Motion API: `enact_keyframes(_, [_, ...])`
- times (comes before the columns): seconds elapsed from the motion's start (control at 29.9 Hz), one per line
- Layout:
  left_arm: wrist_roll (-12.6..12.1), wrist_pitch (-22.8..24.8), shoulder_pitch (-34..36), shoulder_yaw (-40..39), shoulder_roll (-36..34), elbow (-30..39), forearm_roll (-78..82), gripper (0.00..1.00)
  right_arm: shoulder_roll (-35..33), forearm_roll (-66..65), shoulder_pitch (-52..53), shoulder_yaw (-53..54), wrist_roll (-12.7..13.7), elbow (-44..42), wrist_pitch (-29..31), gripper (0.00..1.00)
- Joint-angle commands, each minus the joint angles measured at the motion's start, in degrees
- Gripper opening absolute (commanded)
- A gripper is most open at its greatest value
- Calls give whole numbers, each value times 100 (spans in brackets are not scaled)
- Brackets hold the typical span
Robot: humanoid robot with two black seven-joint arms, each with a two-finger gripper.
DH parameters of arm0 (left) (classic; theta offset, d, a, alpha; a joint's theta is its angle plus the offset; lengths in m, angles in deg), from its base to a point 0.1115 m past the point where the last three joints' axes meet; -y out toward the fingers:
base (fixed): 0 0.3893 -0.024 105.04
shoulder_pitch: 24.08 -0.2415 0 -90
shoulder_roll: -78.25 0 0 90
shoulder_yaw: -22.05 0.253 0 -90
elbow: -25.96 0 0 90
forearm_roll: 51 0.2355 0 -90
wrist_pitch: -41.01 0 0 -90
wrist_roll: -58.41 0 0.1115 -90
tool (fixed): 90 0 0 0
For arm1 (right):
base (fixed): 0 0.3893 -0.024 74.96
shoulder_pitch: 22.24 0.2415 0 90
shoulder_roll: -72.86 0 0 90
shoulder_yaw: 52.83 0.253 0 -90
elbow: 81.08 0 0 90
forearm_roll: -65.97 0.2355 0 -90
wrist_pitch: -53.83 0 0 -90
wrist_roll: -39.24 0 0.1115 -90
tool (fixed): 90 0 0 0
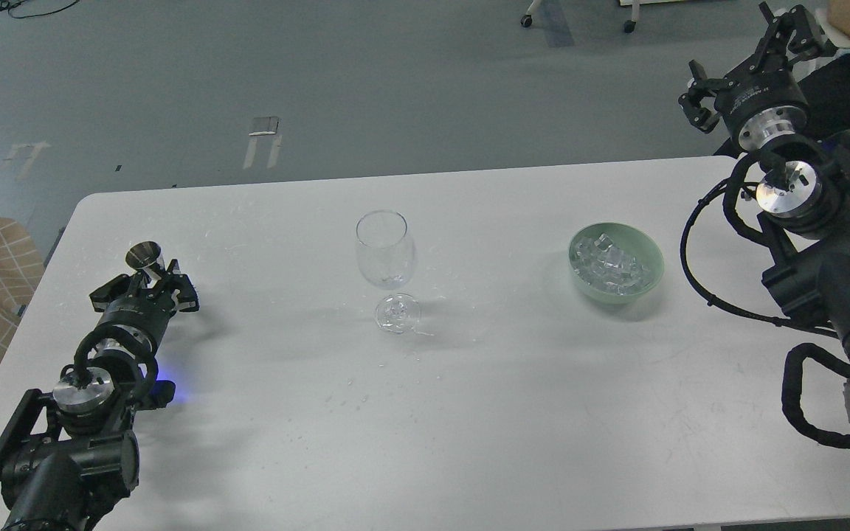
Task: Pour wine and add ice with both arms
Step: 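Lift the jigger with the left gripper and raise it upright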
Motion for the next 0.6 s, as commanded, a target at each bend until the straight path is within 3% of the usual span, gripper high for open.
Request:
enact_keyframes(0.0, [0,54,23,-12,-16,-138,0,31,1,-5,-15,0,2,-5,-4,100])
enact_keyframes(0.57, [-35,213,146,-21,-104,-25,-8,18,1,4,46,-202,2,-5,-21,100])
